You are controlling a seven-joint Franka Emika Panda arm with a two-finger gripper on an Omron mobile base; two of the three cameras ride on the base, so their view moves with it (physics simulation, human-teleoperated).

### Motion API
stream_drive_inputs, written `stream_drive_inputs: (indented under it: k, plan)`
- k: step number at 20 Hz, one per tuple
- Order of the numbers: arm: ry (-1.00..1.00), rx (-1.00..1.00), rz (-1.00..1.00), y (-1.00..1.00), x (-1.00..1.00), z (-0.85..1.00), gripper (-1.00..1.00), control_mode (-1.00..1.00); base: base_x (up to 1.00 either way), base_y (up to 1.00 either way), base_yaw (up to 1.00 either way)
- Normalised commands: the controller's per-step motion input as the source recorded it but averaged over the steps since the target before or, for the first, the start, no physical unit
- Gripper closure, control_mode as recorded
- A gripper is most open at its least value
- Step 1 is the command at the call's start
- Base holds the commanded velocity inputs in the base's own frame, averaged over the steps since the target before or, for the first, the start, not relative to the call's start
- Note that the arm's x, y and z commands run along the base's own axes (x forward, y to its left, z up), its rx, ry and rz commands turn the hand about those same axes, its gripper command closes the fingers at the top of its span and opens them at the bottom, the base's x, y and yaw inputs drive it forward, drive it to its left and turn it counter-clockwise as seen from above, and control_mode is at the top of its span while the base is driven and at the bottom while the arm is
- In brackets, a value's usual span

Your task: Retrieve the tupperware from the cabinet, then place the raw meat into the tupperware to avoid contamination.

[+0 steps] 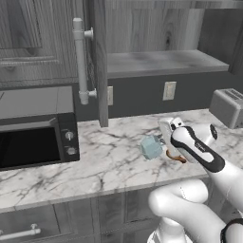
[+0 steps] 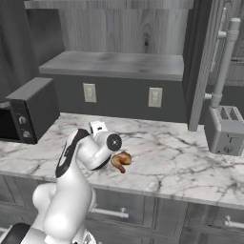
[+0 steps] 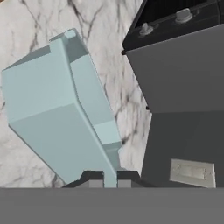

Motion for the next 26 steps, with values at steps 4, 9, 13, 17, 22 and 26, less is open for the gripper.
stream_drive_inputs:
  k: [4, 9, 13, 17, 22, 26]
  plan:
    - [-0.07, 0.0, -0.02, 0.22, 0.0, -0.32, 1.0, -1.0, 0.0, 0.0, 0.0]
    - [-0.02, 0.0, 0.0, 0.21, 0.0, -0.46, 1.0, -1.0, 0.0, 0.0, 0.0]
    - [-0.03, 0.0, 0.0, 0.3, 0.0, -0.28, 1.0, -1.0, 0.0, 0.0, 0.0]
    - [-0.02, 0.0, 0.0, 0.32, 0.0, -0.28, 1.0, -1.0, 0.0, 0.0, 0.0]
    - [-0.02, 0.0, -0.01, 0.33, 0.0, -0.29, 1.0, -1.0, 0.0, 0.0, 0.0]
    - [-0.03, 0.0, -0.01, 0.33, 0.0, -0.3, -1.0, -1.0, 0.0, 0.0, 0.0]
